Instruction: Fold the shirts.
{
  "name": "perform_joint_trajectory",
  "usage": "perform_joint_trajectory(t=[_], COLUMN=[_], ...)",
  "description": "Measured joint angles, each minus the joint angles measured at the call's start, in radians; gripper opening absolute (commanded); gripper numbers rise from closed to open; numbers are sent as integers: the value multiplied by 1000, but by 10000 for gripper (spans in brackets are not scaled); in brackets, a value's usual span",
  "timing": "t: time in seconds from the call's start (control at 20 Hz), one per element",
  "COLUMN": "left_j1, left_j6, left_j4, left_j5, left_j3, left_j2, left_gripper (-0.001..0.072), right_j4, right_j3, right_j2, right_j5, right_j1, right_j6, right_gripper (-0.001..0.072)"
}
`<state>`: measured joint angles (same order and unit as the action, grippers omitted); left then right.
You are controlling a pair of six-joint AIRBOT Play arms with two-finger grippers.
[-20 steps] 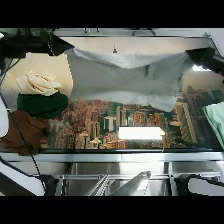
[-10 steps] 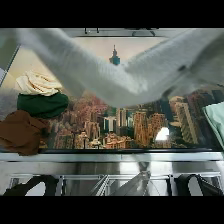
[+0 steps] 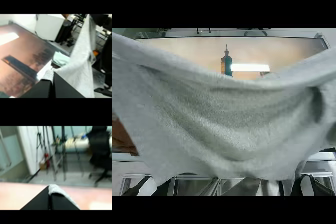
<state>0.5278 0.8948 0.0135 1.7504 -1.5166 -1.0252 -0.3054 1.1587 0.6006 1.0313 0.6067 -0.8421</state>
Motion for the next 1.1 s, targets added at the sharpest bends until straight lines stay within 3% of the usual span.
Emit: perform_joint_trajectory(t=[0.2, 0.4, 0.7, 0.95, 1.1], left_j1=[-151, -235, -274, -286, -289], left_j6=[-18, -21, 82, 180, 239], left_j4=[224, 344, 401, 430, 524], left_j5=[-70, -144, -201, -212, -184], left_j3=[137, 158, -97, -331, -424], left_j2=[-226, -555, -987, -1132, -1159], left_gripper=[23, 12, 13, 13, 14], right_j4=[-13, 14, 316, 374, 283], right_j3=[-187, -305, -237, -91, -60], right_j2=[220, 523, 964, 1122, 1142], right_j5=[-2, -84, -126, -77, -41], right_j1=[-90, -149, -170, -168, -149], right_j6=[6, 106, 338, 358, 331], right_gripper=[11, 11, 10, 11, 10])
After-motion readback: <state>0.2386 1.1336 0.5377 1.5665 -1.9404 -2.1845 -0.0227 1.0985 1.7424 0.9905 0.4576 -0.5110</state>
